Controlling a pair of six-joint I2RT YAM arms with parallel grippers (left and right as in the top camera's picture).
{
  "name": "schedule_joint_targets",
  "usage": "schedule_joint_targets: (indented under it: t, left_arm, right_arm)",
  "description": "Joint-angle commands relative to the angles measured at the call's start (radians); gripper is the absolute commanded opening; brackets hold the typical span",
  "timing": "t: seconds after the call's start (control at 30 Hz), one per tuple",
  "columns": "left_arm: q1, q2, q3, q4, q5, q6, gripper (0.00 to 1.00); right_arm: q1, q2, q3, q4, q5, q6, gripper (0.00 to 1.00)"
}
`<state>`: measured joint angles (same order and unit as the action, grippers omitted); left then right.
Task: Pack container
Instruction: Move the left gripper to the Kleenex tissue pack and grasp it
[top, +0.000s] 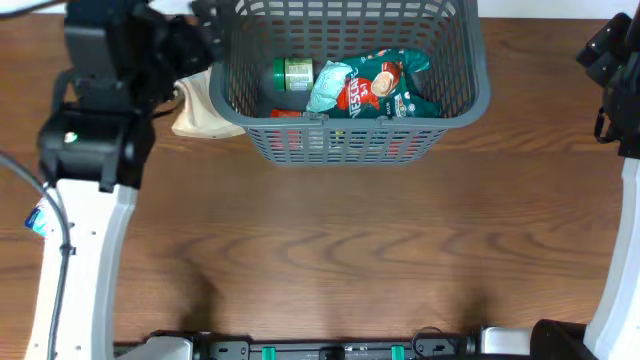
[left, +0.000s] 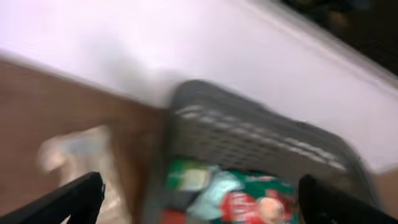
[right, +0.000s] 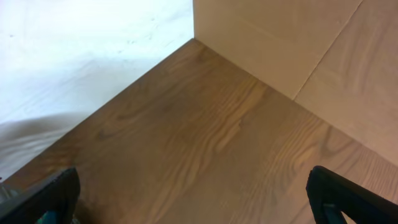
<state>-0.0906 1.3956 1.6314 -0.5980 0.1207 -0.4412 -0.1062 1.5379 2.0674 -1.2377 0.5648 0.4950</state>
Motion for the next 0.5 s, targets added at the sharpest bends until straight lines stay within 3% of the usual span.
schedule_joint_targets:
  t: [0.0, 0.23, 0.47]
  left_arm:
    - [0.044, 0.023, 0.002, -0.070, -0.115, -0.051, 0.99]
    - [0.139, 0.097, 0.002, -0.180, -0.114, -0.057, 0.99]
    - [0.214, 0.216, 0.002, -0.203, -0.114, 0.019, 0.99]
  right_arm:
    - [-0.004, 0.003, 0.001, -0.001, 0.006, 0.017, 0.99]
    - [-0.004, 0.003, 0.001, -0.001, 0.006, 0.017, 0.99]
    - [-0.004, 0.003, 0.001, -0.001, 0.006, 0.017, 0.99]
